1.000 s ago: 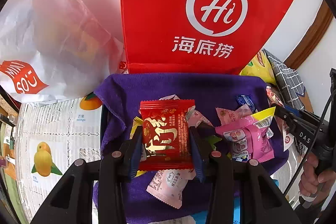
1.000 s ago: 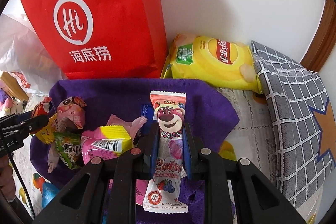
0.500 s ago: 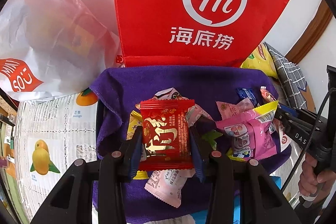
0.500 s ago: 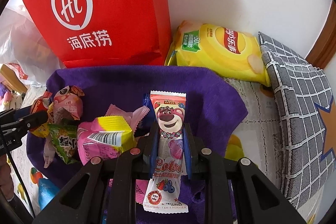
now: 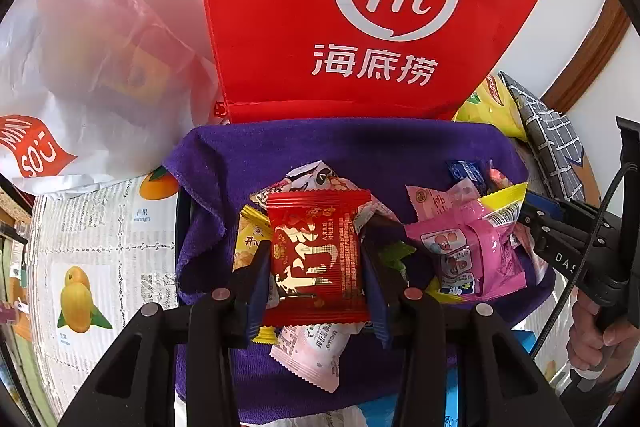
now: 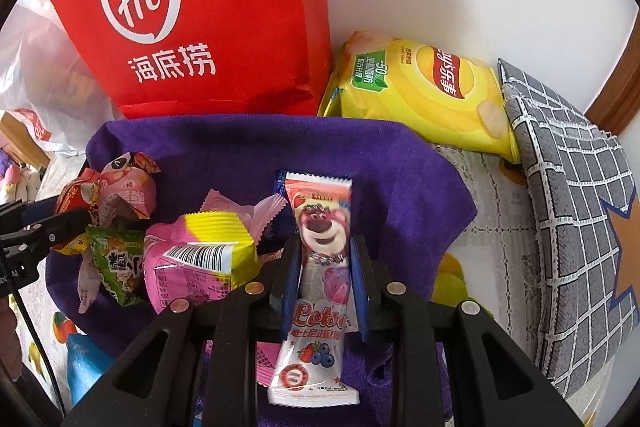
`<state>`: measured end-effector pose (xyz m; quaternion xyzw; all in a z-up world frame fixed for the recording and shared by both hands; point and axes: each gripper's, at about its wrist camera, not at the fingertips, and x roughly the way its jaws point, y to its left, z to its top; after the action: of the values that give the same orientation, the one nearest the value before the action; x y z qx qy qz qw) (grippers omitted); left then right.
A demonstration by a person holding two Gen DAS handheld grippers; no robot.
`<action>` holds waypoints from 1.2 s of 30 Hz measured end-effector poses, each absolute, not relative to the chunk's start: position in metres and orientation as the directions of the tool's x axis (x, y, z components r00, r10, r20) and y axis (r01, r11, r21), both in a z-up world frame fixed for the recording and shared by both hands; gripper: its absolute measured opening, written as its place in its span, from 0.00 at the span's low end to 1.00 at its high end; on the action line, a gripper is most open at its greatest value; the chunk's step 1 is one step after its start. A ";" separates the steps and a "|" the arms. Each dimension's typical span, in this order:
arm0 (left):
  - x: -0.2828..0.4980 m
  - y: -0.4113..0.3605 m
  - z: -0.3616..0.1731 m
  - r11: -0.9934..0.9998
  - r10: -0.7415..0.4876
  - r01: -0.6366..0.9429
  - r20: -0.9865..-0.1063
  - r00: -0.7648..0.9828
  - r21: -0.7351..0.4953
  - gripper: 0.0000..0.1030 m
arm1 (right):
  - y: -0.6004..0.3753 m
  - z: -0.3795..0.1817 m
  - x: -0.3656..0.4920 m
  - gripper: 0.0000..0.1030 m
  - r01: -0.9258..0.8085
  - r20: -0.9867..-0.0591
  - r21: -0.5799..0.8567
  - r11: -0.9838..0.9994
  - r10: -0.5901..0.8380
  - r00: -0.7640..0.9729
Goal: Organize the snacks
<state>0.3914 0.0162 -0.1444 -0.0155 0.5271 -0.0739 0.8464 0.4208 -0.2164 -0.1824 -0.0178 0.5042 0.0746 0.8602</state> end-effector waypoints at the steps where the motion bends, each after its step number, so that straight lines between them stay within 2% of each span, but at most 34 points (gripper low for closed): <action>1: 0.392 0.016 -0.144 0.988 -0.143 0.110 -0.890 0.433 -0.106 0.40 | -0.216 -0.182 0.420 0.30 -0.147 -0.870 0.042 0.988 0.109 0.480; 4: 0.391 0.015 -0.143 0.988 -0.144 0.116 -0.890 0.432 -0.103 0.40 | -0.214 -0.181 0.419 0.34 -0.154 -0.869 0.039 0.987 0.109 0.482; 6: 0.390 0.014 -0.141 0.988 -0.142 0.119 -0.889 0.435 -0.100 0.40 | -0.214 -0.178 0.418 0.43 -0.153 -0.866 0.036 0.988 0.107 0.489; 10: 0.387 0.016 -0.133 0.988 -0.141 0.118 -0.879 0.455 -0.098 0.56 | -0.218 -0.168 0.414 0.46 -0.139 -0.848 0.050 0.989 0.116 0.518; 12: 0.385 0.017 -0.128 0.987 -0.148 0.121 -0.873 0.465 -0.103 0.58 | -0.220 -0.161 0.411 0.51 -0.127 -0.830 0.060 0.990 0.121 0.545; 18: 0.381 0.021 -0.115 0.987 -0.155 0.114 -0.858 0.490 -0.114 0.63 | -0.221 -0.142 0.405 0.54 -0.110 -0.804 0.073 0.991 0.123 0.581; 23: 0.372 0.023 -0.101 0.987 -0.155 0.107 -0.844 0.514 -0.117 0.68 | -0.217 -0.122 0.390 0.62 -0.114 -0.777 0.083 0.990 0.136 0.615; 25: 0.365 0.023 -0.090 0.987 -0.161 0.107 -0.832 0.530 -0.123 0.70 | -0.214 -0.114 0.381 0.62 -0.119 -0.771 0.088 0.989 0.143 0.620; 29: 0.343 0.021 -0.068 0.987 -0.162 0.104 -0.801 0.577 -0.125 0.76 | -0.213 -0.090 0.353 0.66 -0.127 -0.751 0.085 0.988 0.147 0.644; 32: 0.323 0.019 -0.056 0.986 -0.164 0.105 -0.788 0.593 -0.127 0.76 | -0.214 -0.071 0.325 0.71 -0.133 -0.727 0.080 0.988 0.149 0.670; 36: 0.288 0.019 -0.038 0.989 -0.146 0.092 -0.765 0.627 -0.114 0.77 | -0.218 -0.051 0.284 0.72 -0.115 -0.702 0.061 0.991 0.124 0.701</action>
<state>0.2877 0.0189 -0.0377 -0.0317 0.4270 -0.0661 0.9013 0.2842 -0.2183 -0.0514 0.0061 0.3811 0.0650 0.9222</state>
